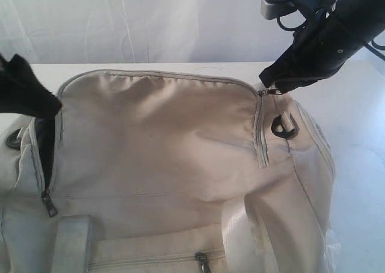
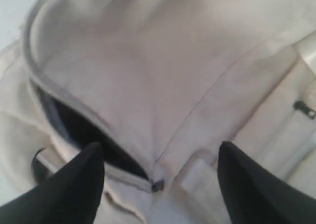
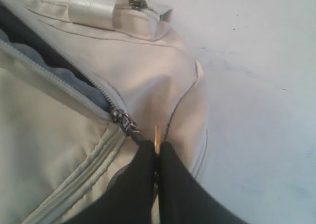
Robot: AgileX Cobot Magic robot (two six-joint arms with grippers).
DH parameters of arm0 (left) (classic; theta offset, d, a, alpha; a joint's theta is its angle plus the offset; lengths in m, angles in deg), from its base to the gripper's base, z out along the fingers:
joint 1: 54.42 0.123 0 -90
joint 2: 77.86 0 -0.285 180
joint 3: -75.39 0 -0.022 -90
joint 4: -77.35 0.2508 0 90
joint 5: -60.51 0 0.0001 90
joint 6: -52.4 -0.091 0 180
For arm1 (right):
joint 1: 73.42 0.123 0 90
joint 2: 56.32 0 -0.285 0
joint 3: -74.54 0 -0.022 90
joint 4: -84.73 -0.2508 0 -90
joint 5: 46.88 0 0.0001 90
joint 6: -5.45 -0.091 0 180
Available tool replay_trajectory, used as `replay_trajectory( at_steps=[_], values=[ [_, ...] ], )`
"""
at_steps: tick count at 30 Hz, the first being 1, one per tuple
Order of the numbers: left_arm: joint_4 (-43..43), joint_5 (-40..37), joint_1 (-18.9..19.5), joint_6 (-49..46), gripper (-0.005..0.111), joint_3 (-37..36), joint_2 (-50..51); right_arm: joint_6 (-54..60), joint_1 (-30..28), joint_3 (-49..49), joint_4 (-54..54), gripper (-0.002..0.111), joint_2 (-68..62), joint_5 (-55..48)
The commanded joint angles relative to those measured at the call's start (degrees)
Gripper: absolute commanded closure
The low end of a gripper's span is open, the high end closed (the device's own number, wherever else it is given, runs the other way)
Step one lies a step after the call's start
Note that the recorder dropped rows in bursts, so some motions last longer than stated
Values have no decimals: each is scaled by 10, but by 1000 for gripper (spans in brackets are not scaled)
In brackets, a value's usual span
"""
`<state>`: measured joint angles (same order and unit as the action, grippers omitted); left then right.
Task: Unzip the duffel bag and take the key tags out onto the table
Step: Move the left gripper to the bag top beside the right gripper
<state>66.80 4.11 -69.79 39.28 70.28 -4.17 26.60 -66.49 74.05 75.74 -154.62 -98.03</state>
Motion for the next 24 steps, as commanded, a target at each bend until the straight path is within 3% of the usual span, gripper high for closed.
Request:
replay_trajectory(
  at_steps=[1,6,12,24],
  values=[
    [-110,-37,-4,-95,40,83,109,-7,-7,-3,-11,108,6,10],
    [-173,53,-48,-216,40,153,215,-8,-7,-3,-57,108,6,10],
    [-175,188,-99,-251,40,185,301,-43,-7,-3,-113,108,6,11],
    [-181,266,-150,-299,40,248,407,-52,-7,-3,-112,108,6,21]
  ],
)
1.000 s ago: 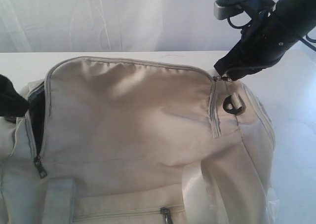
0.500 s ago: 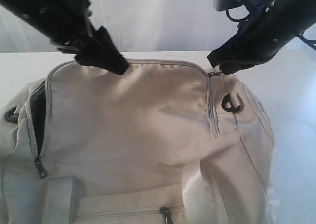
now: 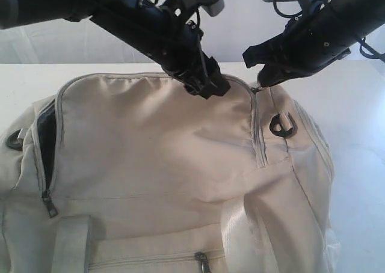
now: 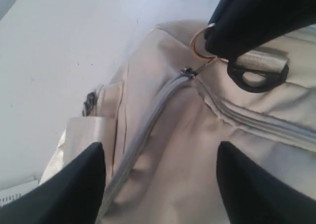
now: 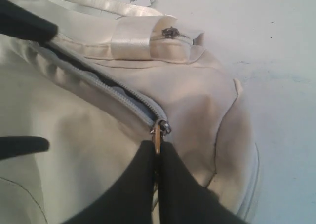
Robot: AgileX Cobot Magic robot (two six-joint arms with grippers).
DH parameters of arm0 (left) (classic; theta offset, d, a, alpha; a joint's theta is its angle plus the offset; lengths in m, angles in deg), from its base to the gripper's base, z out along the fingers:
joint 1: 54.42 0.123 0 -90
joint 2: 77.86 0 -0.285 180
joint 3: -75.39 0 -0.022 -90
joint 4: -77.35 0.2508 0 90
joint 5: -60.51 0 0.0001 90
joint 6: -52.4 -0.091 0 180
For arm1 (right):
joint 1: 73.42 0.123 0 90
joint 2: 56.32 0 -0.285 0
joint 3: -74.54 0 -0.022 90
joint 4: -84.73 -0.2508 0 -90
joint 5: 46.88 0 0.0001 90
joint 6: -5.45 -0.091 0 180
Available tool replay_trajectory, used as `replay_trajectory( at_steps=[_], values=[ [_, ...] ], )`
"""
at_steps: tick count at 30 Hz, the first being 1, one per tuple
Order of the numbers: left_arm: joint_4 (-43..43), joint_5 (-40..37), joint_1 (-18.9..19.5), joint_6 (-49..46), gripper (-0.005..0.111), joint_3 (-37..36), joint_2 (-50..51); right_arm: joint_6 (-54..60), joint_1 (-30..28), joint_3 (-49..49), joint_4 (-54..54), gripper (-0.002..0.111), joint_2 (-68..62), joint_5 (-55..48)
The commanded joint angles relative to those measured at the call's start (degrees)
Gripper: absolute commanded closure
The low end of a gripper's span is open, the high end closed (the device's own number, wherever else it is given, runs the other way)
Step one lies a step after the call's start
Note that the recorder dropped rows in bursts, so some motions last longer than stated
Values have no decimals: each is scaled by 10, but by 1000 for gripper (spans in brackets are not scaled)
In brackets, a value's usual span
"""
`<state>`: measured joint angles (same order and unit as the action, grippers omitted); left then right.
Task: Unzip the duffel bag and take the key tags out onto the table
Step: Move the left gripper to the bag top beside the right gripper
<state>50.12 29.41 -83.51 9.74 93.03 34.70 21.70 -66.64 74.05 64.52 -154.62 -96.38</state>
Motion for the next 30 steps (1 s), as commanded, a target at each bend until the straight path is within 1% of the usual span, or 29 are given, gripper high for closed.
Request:
replay_trajectory(
  at_steps=[1,5,7,9,12,13,14,15,16,19,20,23,26,30],
  values=[
    [-15,16,-13,-4,40,26,25,-3,-5,-3,3,108,6,4],
    [-17,29,-13,9,41,33,38,-3,-5,-3,12,108,6,4],
    [-17,30,-13,9,48,33,40,-12,-5,-3,21,108,6,4],
    [-17,30,-13,9,57,33,41,-15,-5,-3,22,108,6,4],
    [-16,29,-13,9,76,32,42,-15,-5,-3,22,108,6,5],
    [-16,29,-13,9,80,32,43,-15,-5,-3,22,108,6,5],
    [-16,28,-13,9,91,32,43,-15,-5,-3,22,108,6,5],
    [-16,27,-13,9,96,32,44,-15,-5,-3,22,108,6,5],
    [-16,27,-13,9,107,32,45,-15,-5,-3,22,108,6,5],
    [-15,46,-7,30,107,32,45,-15,-5,-3,22,108,6,-6],
    [-12,48,4,53,107,37,45,-15,-5,-3,22,108,6,-16],
    [-13,43,24,68,107,39,45,-15,-5,-3,22,108,9,-43],
    [-14,36,27,68,107,39,45,-15,-5,-3,18,108,13,-62],
    [-16,46,27,68,107,39,45,-15,-5,-3,17,108,21,-93]
  ],
)
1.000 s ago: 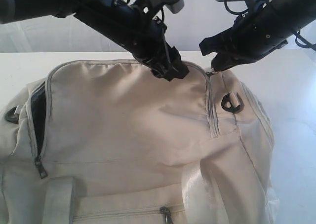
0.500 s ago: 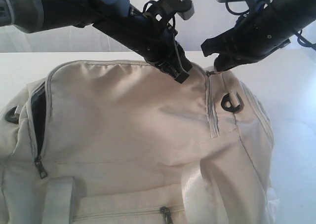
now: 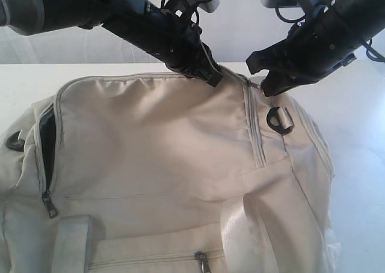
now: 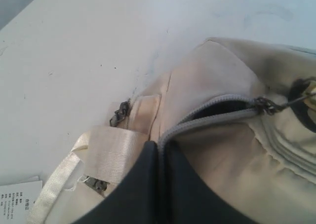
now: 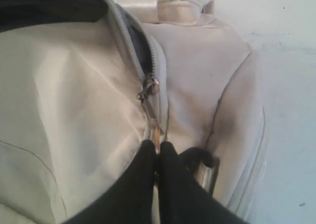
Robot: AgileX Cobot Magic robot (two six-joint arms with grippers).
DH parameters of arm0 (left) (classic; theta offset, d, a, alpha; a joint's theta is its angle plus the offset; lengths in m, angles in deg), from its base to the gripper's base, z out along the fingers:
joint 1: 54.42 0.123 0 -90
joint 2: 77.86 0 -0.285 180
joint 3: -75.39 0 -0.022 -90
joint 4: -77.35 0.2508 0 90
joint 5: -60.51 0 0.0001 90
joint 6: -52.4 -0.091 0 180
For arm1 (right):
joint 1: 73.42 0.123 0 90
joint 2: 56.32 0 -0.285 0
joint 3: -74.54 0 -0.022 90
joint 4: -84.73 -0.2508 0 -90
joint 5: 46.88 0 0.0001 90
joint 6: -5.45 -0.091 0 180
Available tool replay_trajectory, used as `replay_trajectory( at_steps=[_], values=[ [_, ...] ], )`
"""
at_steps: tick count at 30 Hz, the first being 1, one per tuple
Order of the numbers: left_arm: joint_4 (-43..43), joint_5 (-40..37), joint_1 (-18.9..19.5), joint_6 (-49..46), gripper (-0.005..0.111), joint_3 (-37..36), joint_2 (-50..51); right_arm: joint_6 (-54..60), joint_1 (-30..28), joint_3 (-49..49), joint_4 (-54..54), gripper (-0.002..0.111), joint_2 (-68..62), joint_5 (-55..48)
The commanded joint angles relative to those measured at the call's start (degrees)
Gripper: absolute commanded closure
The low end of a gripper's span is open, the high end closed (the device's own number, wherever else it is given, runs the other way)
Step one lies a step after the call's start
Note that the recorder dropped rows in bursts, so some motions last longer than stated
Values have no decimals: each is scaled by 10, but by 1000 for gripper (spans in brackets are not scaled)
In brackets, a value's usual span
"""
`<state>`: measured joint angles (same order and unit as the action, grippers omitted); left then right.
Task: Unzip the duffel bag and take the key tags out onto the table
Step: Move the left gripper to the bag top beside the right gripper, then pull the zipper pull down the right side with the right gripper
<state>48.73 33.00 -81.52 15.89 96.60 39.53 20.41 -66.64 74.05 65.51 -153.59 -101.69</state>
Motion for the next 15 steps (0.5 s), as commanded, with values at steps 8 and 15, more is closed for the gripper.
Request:
replay_trajectory(
  at_steps=[8,15],
  values=[
    [-4,14,7,7,107,3,-3,-2,-5,-88,6,108,73,-42],
    [-4,23,7,7,107,3,-3,-2,-5,-138,6,108,134,-46]
  ],
)
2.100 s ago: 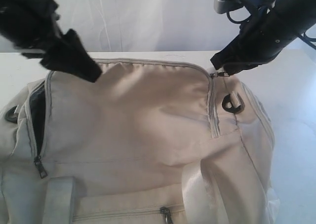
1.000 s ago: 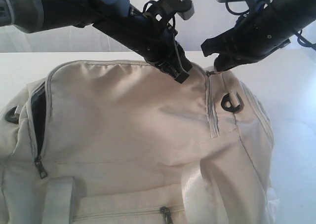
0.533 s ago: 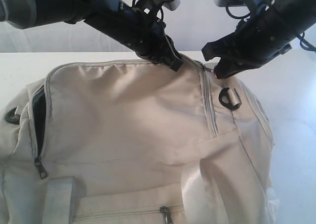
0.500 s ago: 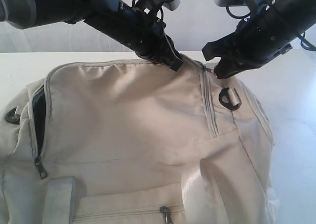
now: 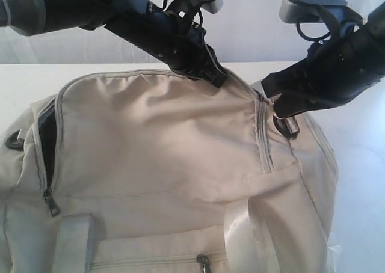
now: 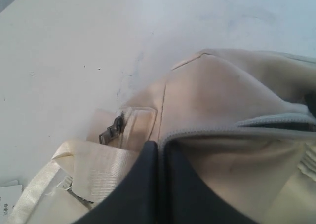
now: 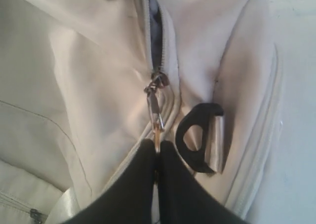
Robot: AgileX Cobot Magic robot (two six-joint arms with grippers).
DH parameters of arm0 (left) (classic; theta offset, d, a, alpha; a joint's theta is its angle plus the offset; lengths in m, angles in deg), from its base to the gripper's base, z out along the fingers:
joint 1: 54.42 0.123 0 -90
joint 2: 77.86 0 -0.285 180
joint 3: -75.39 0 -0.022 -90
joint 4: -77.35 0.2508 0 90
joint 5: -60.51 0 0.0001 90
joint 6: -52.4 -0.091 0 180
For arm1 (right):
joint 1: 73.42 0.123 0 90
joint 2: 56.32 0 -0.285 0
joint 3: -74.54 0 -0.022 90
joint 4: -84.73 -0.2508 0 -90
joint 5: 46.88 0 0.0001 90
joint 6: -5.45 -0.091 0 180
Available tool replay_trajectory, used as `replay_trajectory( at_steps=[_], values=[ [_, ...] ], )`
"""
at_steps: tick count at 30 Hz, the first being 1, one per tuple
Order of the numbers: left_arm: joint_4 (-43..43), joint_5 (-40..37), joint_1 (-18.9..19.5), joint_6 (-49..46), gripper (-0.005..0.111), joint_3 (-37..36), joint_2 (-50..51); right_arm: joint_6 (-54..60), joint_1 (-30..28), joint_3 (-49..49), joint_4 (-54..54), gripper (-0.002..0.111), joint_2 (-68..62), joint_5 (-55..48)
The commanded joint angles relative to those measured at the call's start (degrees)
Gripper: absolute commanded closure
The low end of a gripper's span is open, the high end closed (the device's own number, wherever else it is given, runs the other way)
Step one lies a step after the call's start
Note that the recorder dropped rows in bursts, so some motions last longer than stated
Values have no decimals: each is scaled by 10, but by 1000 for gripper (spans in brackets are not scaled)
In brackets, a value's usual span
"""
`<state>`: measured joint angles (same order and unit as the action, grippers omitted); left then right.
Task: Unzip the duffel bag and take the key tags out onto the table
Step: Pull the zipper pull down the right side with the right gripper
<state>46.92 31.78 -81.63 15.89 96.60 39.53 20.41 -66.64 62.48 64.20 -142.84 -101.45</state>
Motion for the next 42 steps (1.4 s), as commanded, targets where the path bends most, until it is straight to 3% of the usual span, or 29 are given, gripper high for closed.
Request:
replay_trajectory(
  at_steps=[1,5,12,17,22,30,42],
  values=[
    [14,36,8,7,107,3,-3,-2,-5,-25,19,108,32,-44],
    [7,19,8,8,107,3,-3,-11,-5,-26,19,108,33,-4],
    [-44,-85,8,8,107,3,-2,-24,-5,-26,-12,108,4,80],
    [-103,-80,8,7,107,3,5,16,-5,-26,-80,108,-42,68],
    [-145,-60,8,7,107,3,27,18,-5,-26,-79,108,-49,55],
    [-158,12,15,8,107,3,30,30,-5,-42,-78,108,-37,8],
    [-165,18,45,5,107,3,30,28,-5,-103,-79,108,35,8]
  ],
)
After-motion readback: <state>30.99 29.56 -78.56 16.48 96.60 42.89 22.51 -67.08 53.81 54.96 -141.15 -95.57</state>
